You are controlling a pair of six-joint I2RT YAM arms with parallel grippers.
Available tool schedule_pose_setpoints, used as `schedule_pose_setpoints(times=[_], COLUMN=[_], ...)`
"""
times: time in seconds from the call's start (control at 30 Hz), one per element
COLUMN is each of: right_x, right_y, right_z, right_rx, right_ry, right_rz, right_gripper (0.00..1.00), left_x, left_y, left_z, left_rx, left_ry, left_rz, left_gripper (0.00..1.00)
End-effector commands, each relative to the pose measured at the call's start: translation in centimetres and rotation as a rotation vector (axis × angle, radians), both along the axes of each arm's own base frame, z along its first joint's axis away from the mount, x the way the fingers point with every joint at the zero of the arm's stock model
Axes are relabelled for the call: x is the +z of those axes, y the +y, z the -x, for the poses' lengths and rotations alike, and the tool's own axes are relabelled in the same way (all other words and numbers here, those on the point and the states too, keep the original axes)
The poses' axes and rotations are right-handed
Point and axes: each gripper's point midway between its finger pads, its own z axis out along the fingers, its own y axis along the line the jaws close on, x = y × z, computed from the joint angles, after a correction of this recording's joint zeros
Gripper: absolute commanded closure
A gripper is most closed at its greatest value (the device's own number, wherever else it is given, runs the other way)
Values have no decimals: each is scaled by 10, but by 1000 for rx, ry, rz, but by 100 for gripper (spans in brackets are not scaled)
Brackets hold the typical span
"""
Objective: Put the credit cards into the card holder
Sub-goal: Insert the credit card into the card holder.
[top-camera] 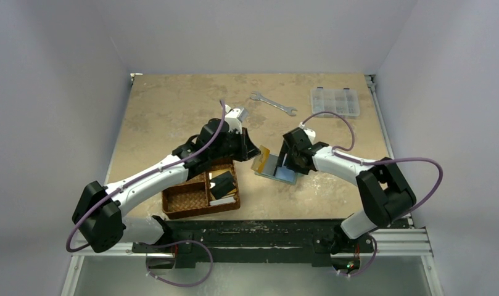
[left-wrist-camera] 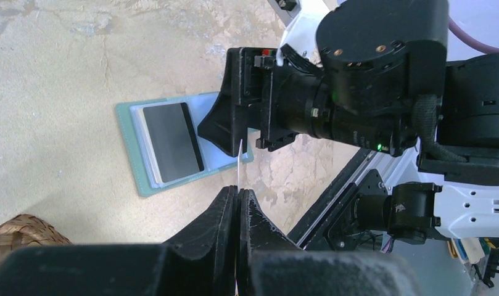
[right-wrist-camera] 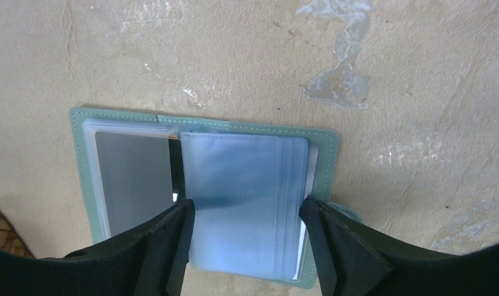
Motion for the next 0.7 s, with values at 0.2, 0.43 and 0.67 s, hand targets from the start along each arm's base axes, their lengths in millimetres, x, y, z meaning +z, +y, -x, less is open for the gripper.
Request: schedule_pose_setpoints(times=[0.2, 0.43, 0.67], right_x=[-46, -45, -44], right_y=[-31, -28, -20], right_z=[25, 27, 26], right_rx=[-66, -44, 16], right_ry=[58, 28, -4], right_rz=[200, 159, 119], right_gripper=[54, 64, 65], left_x=[1, -26, -67], left_y=[-11, -31, -57], left_z=[-10, -22, -29], left_rx=[-30, -66, -133], left_ry=[-35, 4, 90], left_rz=[6, 7, 5], left_gripper=[100, 100, 100])
